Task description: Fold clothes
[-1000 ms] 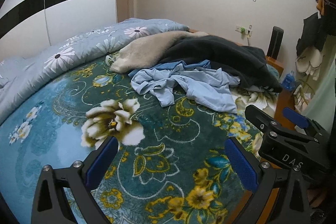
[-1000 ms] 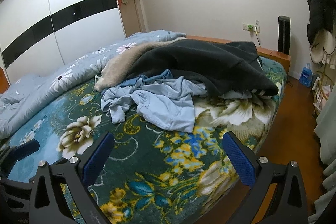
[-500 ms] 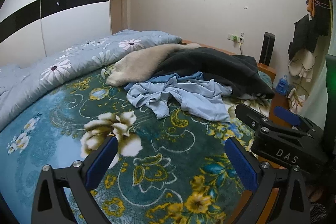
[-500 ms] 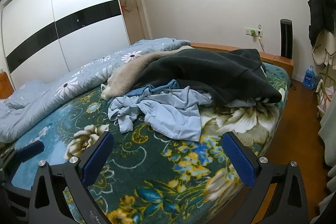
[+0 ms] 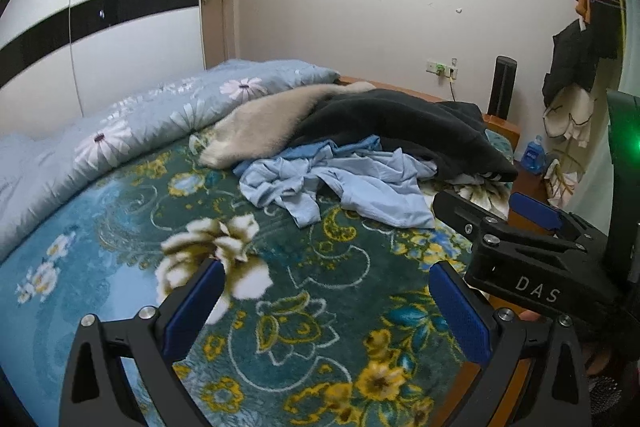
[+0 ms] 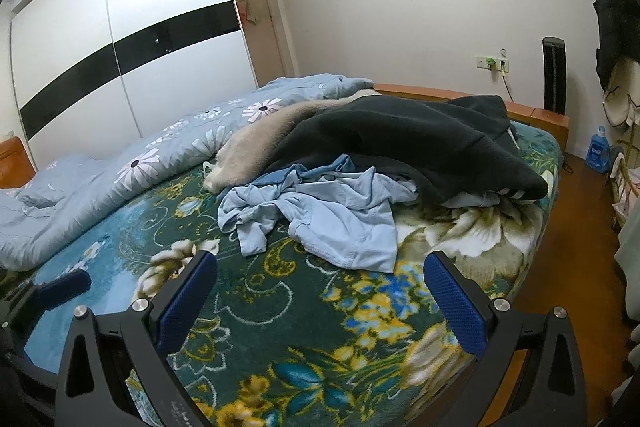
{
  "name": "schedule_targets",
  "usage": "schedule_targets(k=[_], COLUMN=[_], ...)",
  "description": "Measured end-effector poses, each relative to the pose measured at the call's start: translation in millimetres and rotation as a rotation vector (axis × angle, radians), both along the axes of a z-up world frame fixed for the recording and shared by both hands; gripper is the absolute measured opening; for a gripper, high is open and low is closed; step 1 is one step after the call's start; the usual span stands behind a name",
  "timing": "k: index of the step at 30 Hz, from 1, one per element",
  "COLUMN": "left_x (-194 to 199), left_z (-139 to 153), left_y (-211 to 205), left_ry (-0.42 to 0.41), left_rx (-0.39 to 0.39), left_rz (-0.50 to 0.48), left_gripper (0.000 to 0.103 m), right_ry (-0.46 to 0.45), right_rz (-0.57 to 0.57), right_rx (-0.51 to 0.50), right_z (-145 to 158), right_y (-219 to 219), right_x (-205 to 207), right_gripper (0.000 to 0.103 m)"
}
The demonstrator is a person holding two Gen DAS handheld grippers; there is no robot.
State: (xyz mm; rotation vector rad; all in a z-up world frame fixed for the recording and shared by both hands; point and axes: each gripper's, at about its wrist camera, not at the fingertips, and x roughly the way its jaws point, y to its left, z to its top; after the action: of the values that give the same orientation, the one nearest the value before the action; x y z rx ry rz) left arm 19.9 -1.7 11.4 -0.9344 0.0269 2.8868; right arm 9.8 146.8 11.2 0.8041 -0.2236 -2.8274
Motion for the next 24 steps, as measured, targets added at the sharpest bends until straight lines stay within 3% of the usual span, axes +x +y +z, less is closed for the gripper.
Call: schedule_targets(k=[18, 24], left_x=[-5.3, -4.2], left_z=[-3.7, -5.3], left_y=[-12.3, -17.2], left_ry=[-0.031, -0.028], left_rx=[0.032, 0.042], left_rz=[-0.009, -0.022], left_gripper=[0.103, 0.103], right_ry=[0.010, 0.017], right_rz=[0.038, 0.101], right_rx=[-0.028, -0.061], right_z=[-3.0, -6.6], right_y=[-8.6, -12.3], right_x=[-5.0, -8.6], right_gripper=[0.103, 0.103])
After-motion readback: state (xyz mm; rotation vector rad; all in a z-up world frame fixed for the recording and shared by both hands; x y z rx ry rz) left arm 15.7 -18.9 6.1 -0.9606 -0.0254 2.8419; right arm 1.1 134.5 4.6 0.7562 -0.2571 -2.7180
